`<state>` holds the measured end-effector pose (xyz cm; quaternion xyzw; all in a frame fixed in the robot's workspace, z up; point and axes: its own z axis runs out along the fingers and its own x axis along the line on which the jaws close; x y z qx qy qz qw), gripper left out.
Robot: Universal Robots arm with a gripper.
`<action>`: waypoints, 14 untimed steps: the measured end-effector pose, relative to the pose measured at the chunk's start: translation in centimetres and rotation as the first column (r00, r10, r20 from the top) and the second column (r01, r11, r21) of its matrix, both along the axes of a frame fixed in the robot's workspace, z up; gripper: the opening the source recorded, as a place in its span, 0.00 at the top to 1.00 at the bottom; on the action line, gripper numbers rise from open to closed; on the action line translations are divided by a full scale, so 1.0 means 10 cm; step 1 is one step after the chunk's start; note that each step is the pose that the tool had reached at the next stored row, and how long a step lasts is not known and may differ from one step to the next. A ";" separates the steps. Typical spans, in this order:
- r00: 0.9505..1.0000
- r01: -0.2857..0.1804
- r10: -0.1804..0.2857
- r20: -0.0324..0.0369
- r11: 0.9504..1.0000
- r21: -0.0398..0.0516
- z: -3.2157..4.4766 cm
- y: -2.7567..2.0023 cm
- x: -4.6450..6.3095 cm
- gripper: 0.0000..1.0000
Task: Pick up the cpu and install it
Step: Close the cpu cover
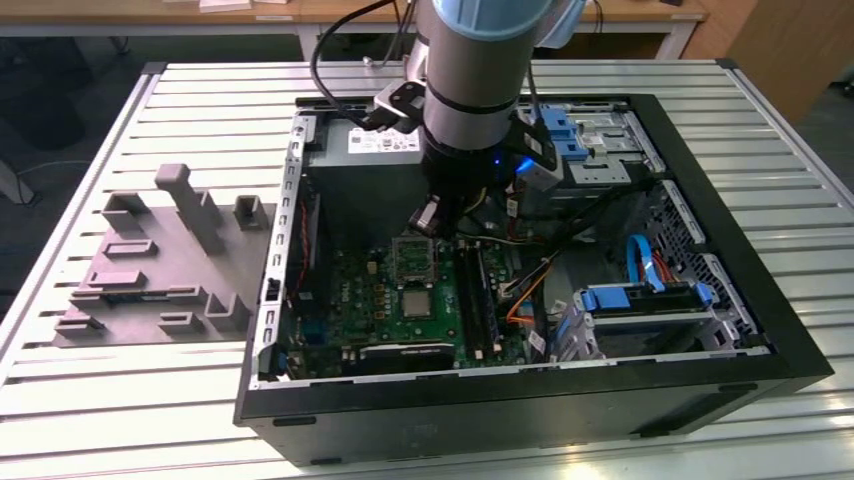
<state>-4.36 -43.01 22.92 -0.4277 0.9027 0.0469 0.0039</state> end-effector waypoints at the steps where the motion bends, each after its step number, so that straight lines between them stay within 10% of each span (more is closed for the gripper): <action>1: 1.000 -0.001 0.001 0.000 1.000 -0.006 0.009 0.001 0.00 0.89; 5: 1.000 -0.003 0.003 0.000 1.000 -0.024 0.052 0.003 -0.01 0.89; 14: 1.000 -0.004 0.004 0.000 1.000 -0.025 0.058 0.004 -0.02 0.89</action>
